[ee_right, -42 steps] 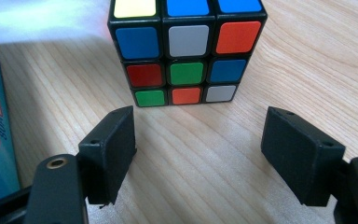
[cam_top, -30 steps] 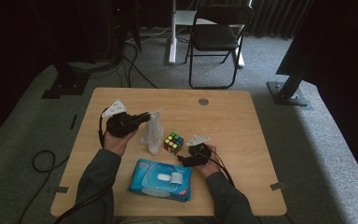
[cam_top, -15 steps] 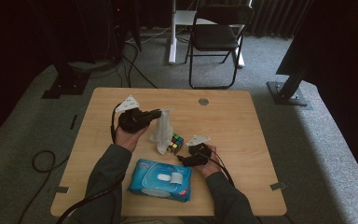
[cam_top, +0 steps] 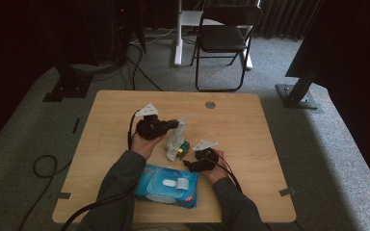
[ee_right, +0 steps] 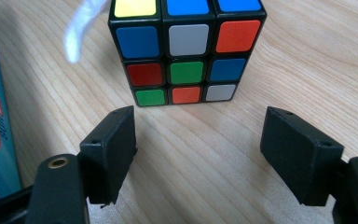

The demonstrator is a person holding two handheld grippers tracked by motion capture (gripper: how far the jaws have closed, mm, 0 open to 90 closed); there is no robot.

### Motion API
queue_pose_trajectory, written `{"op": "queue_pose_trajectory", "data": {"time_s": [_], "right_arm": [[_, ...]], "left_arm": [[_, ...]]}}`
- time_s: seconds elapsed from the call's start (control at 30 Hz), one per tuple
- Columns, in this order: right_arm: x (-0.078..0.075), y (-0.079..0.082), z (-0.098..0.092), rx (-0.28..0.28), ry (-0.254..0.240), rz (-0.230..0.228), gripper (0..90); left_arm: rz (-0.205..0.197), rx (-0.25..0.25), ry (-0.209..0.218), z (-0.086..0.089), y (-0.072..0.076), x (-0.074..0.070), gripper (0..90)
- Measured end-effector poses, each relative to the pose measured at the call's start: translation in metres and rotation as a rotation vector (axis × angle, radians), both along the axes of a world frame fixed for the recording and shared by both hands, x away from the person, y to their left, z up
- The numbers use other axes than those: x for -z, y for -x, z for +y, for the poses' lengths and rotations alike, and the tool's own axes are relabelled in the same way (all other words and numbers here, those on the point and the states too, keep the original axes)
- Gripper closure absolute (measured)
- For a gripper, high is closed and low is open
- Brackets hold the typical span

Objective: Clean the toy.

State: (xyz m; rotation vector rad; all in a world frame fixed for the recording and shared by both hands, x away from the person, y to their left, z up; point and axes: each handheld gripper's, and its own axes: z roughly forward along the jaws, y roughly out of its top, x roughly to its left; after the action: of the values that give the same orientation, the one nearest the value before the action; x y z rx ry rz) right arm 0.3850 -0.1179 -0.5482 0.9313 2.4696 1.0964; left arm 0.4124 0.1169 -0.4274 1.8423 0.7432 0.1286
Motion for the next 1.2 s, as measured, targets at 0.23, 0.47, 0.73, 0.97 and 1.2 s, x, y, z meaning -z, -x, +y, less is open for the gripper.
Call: {"op": "queue_pose_trajectory", "data": {"time_s": [0.23, 0.47, 0.73, 0.97, 1.2], "right_arm": [[0.000, 0.000, 0.000, -0.001, 0.001, -0.001, 26.9], [0.000, 0.000, 0.000, -0.001, 0.003, 0.001, 26.9], [0.000, 0.000, 0.000, -0.001, 0.000, 0.001, 26.9], [0.000, 0.000, 0.000, 0.003, 0.001, -0.001, 25.7], [0.000, -0.001, -0.002, 0.008, -0.017, 0.004, 23.2]], "left_arm": [[0.117, 0.030, -0.095, -0.003, -0.003, 0.036, 88.4], [0.142, 0.050, -0.197, -0.011, -0.003, 0.051, 83.6], [0.094, 0.021, -0.277, -0.016, -0.003, 0.053, 65.3], [0.106, 0.027, -0.334, -0.021, -0.005, 0.056, 63.5], [0.115, 0.020, -0.327, -0.020, -0.006, 0.056, 68.5]]}}
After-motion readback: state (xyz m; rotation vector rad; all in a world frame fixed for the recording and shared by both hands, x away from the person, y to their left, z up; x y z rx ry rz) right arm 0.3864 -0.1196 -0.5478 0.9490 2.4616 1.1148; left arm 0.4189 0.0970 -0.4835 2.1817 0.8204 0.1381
